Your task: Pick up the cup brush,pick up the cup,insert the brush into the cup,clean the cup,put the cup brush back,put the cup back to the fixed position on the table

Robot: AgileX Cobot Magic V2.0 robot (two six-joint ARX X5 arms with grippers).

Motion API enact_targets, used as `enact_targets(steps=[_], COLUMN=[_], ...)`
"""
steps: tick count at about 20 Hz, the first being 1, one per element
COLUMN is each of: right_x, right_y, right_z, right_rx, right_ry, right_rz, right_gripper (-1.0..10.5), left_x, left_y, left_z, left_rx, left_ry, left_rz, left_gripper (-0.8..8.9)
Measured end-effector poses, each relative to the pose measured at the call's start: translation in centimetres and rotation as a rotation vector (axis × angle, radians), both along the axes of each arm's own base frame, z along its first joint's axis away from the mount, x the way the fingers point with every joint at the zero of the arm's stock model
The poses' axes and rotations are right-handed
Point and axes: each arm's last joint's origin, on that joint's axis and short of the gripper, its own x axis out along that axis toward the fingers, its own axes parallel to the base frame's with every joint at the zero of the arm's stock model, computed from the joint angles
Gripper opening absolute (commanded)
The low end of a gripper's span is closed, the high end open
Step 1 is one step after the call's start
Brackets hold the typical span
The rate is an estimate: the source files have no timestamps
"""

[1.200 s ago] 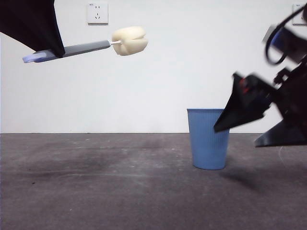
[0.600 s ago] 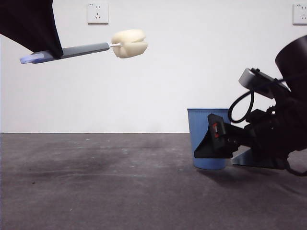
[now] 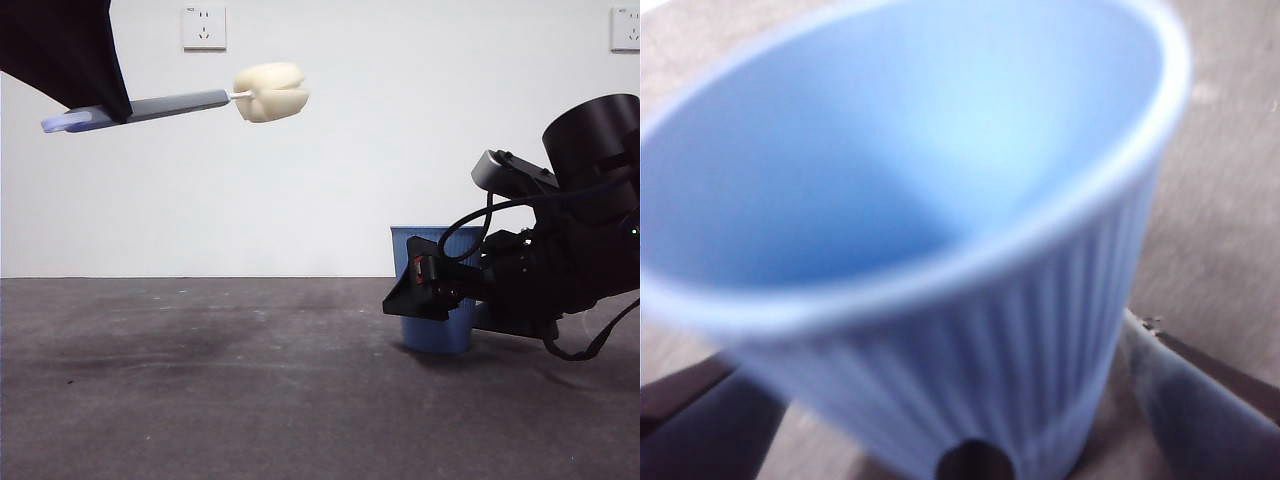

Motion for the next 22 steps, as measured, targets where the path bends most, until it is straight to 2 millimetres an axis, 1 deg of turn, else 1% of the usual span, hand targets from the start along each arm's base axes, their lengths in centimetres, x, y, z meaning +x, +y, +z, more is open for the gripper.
enact_targets(steps=[5, 7, 9, 10, 14, 16, 19, 20, 22], right_x=[0.0, 0.0, 0.0, 0.0, 0.0, -0.2, -1.6, -2.2, -3.1], right_y=[0.0, 0.0, 0.0, 0.0, 0.0, 0.0, 0.0, 0.0, 0.1], right_z=[0.0, 0.0, 0.0, 0.0, -0.1, 0.4, 2.4, 3.5, 6.4], right_rx=[-0.008, -0.011, -0.011, -0.01, -0.007, -0.02, -0.077, -0.102, -0.166], right_ry=[-0.001, -0.002, -0.002, -0.002, 0.005, 0.041, 0.123, 0.135, 0.147], right_rz=[-0.019, -0.017, -0.016, -0.016, -0.015, -0.015, 0.014, 0.031, 0.072], right_gripper=[1.9, 1.2, 0.2, -0.2, -0.2, -0.2, -0.2, -0.2, -0.2], left_x=[0.0, 0.0, 0.0, 0.0, -0.1, -0.3, -0.6, -0.7, -0.7], left_y=[0.0, 0.0, 0.0, 0.0, 0.1, 0.2, 0.4, 0.4, 0.6], left_z=[0.0, 0.0, 0.0, 0.0, -0.1, -0.4, -0.6, -0.7, -0.7], left_rx=[0.0, 0.0, 0.0, 0.0, 0.027, 0.07, 0.143, 0.164, 0.201], left_ry=[0.0, 0.0, 0.0, 0.0, 0.006, 0.021, 0.033, 0.026, 0.009], left_rz=[0.0, 0.0, 0.0, 0.0, -0.02, -0.054, -0.121, -0.146, -0.191], left_gripper=[-0.08, -0.08, -0.08, -0.08, -0.09, -0.09, -0.09, -0.09, -0.09])
